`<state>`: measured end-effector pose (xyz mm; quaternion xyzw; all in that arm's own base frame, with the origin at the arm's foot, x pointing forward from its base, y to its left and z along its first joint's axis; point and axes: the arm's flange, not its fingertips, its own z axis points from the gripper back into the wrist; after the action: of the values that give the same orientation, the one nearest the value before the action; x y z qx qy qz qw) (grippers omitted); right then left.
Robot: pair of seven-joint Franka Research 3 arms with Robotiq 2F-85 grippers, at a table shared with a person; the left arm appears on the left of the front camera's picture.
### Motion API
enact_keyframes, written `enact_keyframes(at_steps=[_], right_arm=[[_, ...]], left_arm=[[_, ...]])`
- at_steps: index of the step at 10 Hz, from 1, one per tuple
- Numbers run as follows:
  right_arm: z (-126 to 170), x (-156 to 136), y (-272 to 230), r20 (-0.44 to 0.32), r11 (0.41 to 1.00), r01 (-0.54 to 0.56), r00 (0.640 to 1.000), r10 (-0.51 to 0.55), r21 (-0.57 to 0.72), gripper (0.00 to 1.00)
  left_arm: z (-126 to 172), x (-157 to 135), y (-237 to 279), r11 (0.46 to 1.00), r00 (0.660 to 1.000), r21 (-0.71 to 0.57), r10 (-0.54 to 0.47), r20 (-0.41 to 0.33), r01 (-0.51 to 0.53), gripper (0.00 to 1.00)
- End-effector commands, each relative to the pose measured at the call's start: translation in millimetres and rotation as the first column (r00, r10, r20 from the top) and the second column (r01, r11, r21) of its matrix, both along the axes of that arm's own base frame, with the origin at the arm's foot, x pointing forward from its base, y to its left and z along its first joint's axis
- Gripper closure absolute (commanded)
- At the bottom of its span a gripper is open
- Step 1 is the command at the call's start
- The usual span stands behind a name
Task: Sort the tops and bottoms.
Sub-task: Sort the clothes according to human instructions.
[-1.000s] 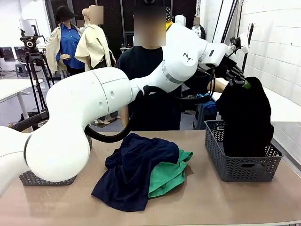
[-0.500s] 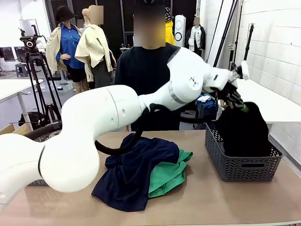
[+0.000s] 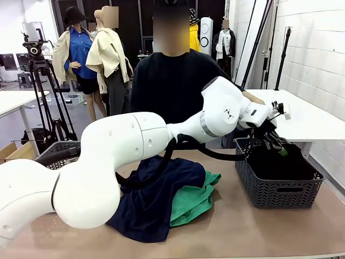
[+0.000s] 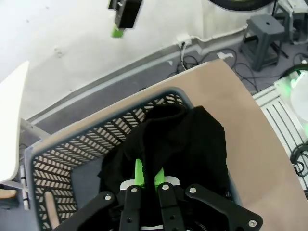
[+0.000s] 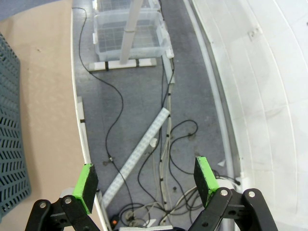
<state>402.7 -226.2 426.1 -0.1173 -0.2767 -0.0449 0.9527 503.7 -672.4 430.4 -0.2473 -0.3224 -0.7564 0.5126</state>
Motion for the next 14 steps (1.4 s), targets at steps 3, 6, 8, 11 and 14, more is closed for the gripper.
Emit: enact_keyframes(at_steps=[3,6,8,11,14], right_arm=[[1,1,-2,-0.005,1.0,0.0,1.0,0.0,-0.002,0.0],[1,1,-2,-0.005,1.0,0.0,1.0,0.0,-0.002,0.0],[1,1,-2,-0.005,1.0,0.0,1.0,0.0,-0.002,0.0],[1,1,-2,-0.005,1.0,0.0,1.0,0.0,-0.002,0.0],[1,1,-2,-0.005,1.0,0.0,1.0,0.0,-0.002,0.0]], left_arm=[[1,44,-69,0.996,1.0,0.083,-0.011,-0.018,0.013,0.72],[0,45,-68,0.996,1.0,0.081,-0.019,-0.024,0.02,0.12],[9,44,-63,0.997,1.0,0.072,-0.012,-0.009,0.013,0.0],[37,46,-47,0.999,0.999,0.036,0.004,0.041,-0.005,0.0],[84,53,-5,0.997,0.991,0.058,0.053,0.124,-0.06,0.0]])
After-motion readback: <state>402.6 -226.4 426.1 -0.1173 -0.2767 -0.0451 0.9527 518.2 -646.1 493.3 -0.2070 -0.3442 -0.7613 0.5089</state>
